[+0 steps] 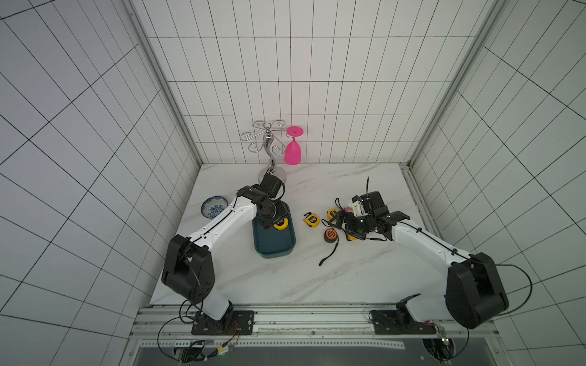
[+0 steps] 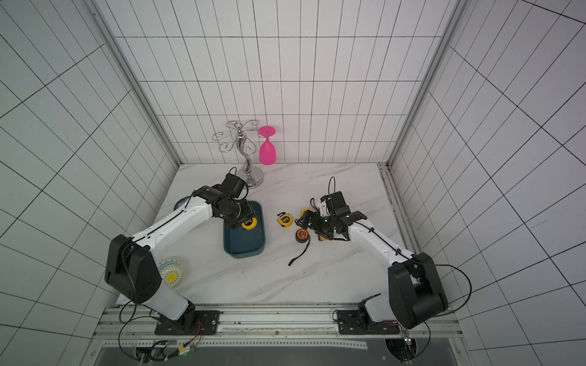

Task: Take the tape measure out of the storage box
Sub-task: Place the tape measure at the center of the board.

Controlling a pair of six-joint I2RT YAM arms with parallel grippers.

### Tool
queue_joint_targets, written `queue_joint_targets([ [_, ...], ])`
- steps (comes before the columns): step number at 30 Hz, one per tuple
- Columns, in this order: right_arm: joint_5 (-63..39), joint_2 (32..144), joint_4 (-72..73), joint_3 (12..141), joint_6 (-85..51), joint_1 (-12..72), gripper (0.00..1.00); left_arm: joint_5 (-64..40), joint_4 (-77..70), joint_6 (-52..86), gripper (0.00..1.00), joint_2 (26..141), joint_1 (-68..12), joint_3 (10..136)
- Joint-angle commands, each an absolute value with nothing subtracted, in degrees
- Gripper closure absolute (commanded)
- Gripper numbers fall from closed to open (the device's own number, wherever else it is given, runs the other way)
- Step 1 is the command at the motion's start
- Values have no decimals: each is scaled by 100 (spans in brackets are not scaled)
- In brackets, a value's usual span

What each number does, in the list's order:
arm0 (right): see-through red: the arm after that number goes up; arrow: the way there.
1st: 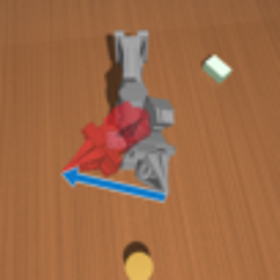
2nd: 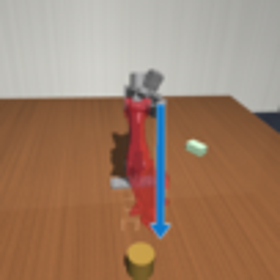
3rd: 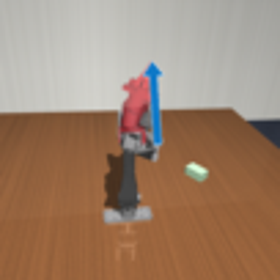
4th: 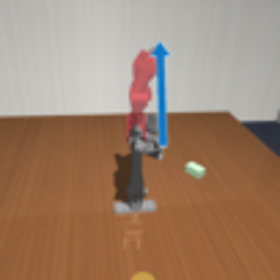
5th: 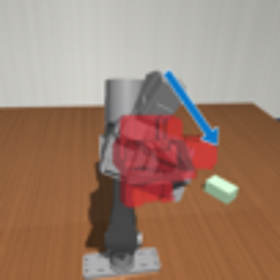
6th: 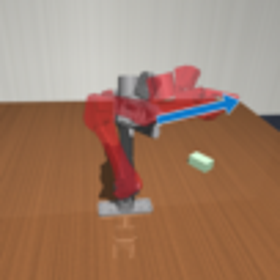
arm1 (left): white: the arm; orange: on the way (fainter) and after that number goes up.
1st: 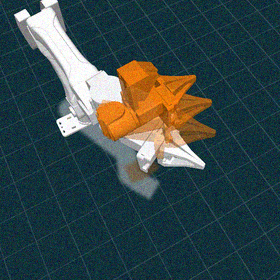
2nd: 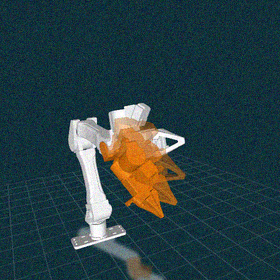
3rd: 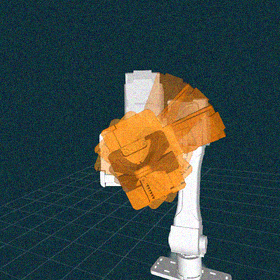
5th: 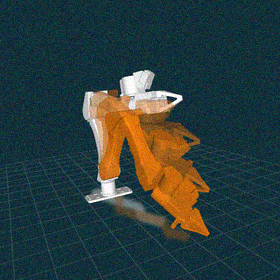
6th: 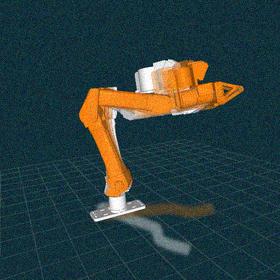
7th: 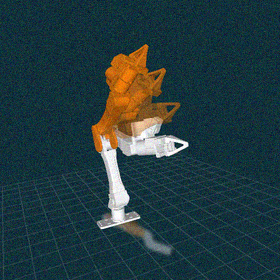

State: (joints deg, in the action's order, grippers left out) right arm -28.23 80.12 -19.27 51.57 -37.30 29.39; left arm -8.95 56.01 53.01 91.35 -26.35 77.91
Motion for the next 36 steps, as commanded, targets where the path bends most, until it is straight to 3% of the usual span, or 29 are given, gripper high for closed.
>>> queue_joint_targets([
  [1, -2799, 7828, -1523, 5330, -3794, 3184, 1, -1217, 5607, 5525, 100, 9022, -2610, 8179],
  [9, -2574, 7700, -751, 5423, -3858, 3717, 0, -1558, 5167, 5931, 100, 9188, -2658, 8699],
  [26, -2380, 7997, 1255, 5180, -3937, 4105, 5, -2589, 4233, 6699, 100, 9345, -2996, 8264],
  [32, -2583, 8259, 1539, 5238, -4022, 4111, 13, -2783, 4030, 6776, 100, 9367, -3032, 8174],
  [36, -2634, 8356, 1700, 5204, -4105, 4122, 25, -2879, 3921, 6807, 100, 9393, -3065, 8166],
])
